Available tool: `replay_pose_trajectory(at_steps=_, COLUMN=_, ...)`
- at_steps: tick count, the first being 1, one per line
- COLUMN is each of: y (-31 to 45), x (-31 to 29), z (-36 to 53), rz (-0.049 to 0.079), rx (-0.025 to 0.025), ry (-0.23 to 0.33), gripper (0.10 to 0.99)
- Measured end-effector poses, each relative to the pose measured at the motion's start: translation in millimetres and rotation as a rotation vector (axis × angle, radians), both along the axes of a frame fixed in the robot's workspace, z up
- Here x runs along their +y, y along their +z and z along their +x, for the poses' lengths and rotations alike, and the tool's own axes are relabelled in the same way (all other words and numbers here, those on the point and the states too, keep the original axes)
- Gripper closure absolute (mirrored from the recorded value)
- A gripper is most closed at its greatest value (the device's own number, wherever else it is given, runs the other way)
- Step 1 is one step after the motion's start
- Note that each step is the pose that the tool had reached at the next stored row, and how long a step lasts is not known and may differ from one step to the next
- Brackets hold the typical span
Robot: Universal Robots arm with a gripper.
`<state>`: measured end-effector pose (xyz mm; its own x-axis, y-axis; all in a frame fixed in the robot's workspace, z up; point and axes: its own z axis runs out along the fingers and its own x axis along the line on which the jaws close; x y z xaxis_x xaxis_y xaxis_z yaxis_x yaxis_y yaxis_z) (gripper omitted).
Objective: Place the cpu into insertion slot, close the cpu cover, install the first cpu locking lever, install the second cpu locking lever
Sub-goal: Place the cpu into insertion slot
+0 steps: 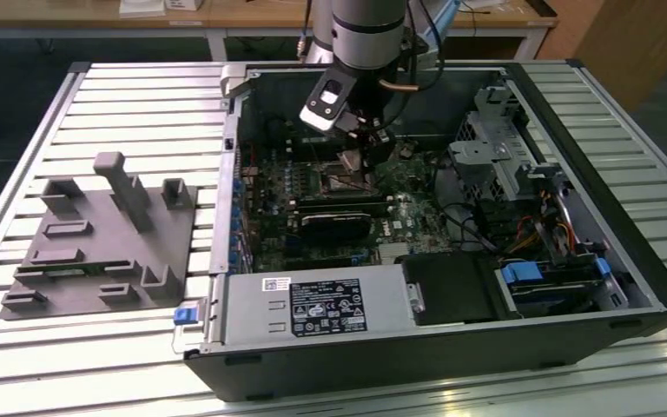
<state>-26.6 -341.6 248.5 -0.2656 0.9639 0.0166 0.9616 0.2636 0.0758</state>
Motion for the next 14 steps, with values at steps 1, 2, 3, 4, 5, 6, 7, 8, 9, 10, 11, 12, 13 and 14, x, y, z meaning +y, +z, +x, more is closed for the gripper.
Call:
replay_pose_trajectory(at_steps=1, y=-0.2, x=0.0, z=0.0, rz=0.0, rx=0.0, ry=-0.018, gripper=0.549)
replay_pose_trajectory(at_steps=2, y=-0.3, x=0.0, z=0.0, rz=0.0, rx=0.0, ry=-0.036, gripper=0.549)
replay_pose_trajectory(at_steps=3, y=-0.4, x=0.0, z=0.0, rz=0.0, rx=0.0, ry=-0.055, gripper=0.549)
replay_pose_trajectory(at_steps=4, y=-0.5, x=0.0, z=0.0, rz=0.0, rx=0.0, ry=-0.072, gripper=0.549)
replay_pose_trajectory(at_steps=5, y=-0.6, x=0.0, z=0.0, rz=0.0, rx=0.0, ry=-0.09, gripper=0.549)
replay_pose_trajectory(at_steps=6, y=-0.8, x=0.0, z=0.0, rz=0.0, rx=0.0, ry=-0.108, gripper=0.549)
replay_pose_trajectory(at_steps=7, y=-0.9, x=0.0, z=0.0, rz=0.0, rx=0.0, ry=-0.126, gripper=0.549)
replay_pose_trajectory(at_steps=8, y=-1.0, x=0.0, z=0.0, rz=0.0, rx=0.0, ry=-0.144, gripper=0.549)
replay_pose_trajectory(at_steps=9, y=-1.1, x=0.0, z=0.0, rz=0.0, rx=0.0, ry=-0.161, gripper=0.549)
replay_pose_trajectory(at_steps=10, y=-1.3, x=0.0, z=0.0, rz=-0.001, rx=0.0, ry=-0.179, gripper=0.549)
replay_pose_trajectory(at_steps=11, y=-1.4, x=0.0, z=0.0, rz=-0.001, rx=-0.0001, ry=-0.194, gripper=0.549)
replay_pose_trajectory(at_steps=12, y=-1.6, x=0.0, z=0.0, rz=-0.002, rx=-0.0002, ry=-0.207, gripper=0.549)
replay_pose_trajectory(at_steps=13, y=-1.9, x=0.0, z=0.0, rz=-0.004, rx=-0.0007, ry=-0.216, gripper=0.549)
replay_pose_trajectory(at_steps=14, y=-2.2, x=0.0, z=0.0, rz=-0.005, rx=-0.0017, ry=-0.221, gripper=0.549)
